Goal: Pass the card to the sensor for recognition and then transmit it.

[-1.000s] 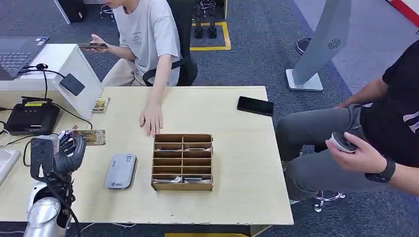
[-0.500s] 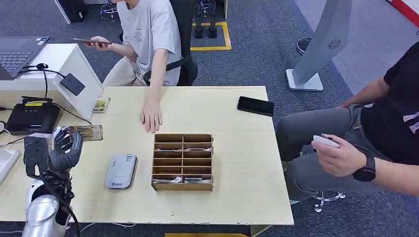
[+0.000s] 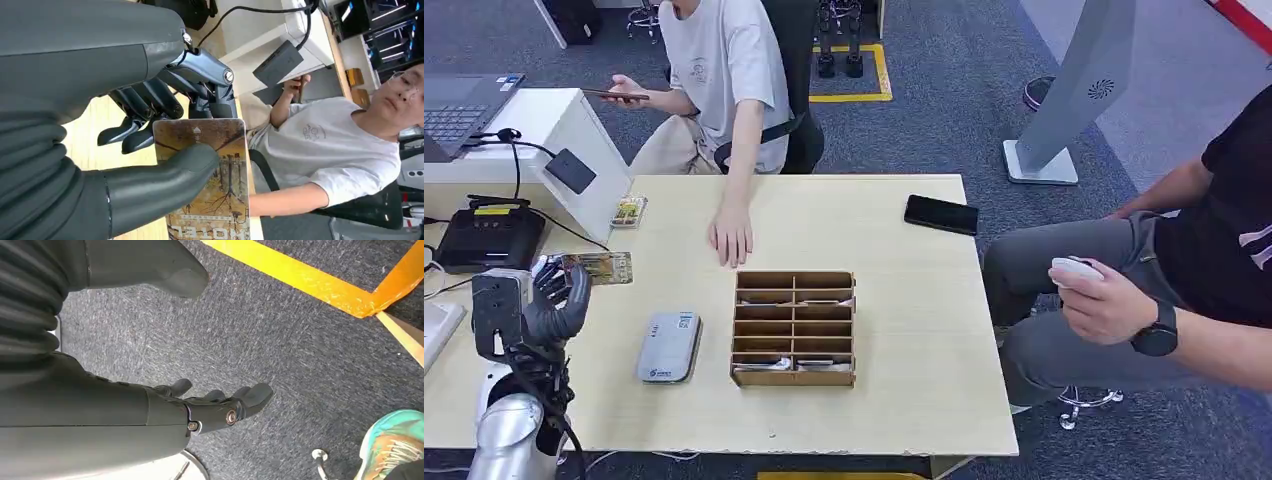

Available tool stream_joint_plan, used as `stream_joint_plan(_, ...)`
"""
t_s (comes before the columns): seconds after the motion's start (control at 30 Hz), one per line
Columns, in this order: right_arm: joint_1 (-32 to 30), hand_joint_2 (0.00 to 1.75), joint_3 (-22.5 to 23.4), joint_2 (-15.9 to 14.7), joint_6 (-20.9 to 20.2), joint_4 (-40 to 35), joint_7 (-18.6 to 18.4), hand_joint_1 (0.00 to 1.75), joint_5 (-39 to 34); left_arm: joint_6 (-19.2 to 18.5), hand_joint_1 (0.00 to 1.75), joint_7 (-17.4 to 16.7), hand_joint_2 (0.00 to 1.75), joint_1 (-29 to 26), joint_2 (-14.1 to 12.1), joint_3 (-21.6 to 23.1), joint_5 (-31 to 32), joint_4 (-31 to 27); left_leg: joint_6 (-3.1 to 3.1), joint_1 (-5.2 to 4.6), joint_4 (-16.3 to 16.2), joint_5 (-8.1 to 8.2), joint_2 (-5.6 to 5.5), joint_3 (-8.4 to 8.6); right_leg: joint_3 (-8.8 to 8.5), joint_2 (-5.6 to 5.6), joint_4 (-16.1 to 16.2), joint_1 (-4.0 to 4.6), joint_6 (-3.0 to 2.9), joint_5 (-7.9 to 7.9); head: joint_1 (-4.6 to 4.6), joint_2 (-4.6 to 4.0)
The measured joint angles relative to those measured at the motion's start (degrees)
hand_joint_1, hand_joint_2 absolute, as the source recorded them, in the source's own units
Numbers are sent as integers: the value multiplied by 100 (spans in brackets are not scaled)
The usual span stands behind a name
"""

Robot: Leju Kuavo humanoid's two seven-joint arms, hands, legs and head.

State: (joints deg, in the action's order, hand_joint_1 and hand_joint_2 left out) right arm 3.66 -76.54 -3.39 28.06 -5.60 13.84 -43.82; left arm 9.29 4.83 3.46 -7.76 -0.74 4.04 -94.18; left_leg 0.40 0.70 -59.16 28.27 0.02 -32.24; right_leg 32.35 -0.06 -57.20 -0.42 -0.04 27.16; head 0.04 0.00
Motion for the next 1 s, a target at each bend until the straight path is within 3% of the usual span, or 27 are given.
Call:
stream_joint_plan(0.5,0,175,0,0,-4,-15,0,0,4,97,175,13,175,5,-2,0,123,-15,0,0,0,0,0,0,2,0,0,0,0,0,0,0)
stream_joint_plan(0.53,2,175,-2,0,-15,-15,-4,0,39,414,175,72,175,39,-24,4,505,-5,0,0,0,0,0,-1,6,0,0,1,0,0,0,0)
stream_joint_plan(0.6,8,175,-26,0,-55,-15,-46,0,109,1308,175,245,175,264,-147,61,2041,182,-2,4,-1,-3,-1,-7,8,-1,0,5,0,-3,0,0)
stream_joint_plan(0.67,18,175,-59,-4,-72,-17,-55,0,107,1548,175,328,175,457,-247,85,3657,304,-4,1,0,-4,-6,-5,3,-6,0,1,0,-2,-2,0)
stream_joint_plan(0.7,27,175,-70,-6,-72,-17,-55,0,107,1565,175,345,175,518,-288,98,4100,360,-5,2,0,-5,-7,-5,2,-7,-1,3,0,-3,2,0)
stream_joint_plan(0.73,40,175,-88,-7,-72,-17,-55,0,107,1574,175,352,175,543,-313,120,4262,428,-6,3,0,-5,0,-4,4,1,-1,3,-2,-5,0,0)
stream_joint_plan(0.83,32,175,-114,-7,-72,-17,-59,0,105,1587,175,354,175,600,-350,146,3901,531,-6,3,0,-5,15,-4,12,16,-1,4,-7,-11,0,0)
stream_joint_plan(1.0,38,175,-138,-9,-72,-17,-57,0,105,1591,175,356,175,610,-380,155,3847,630,-6,3,0,-5,14,-10,17,15,-1,3,-7,-10,0,0)
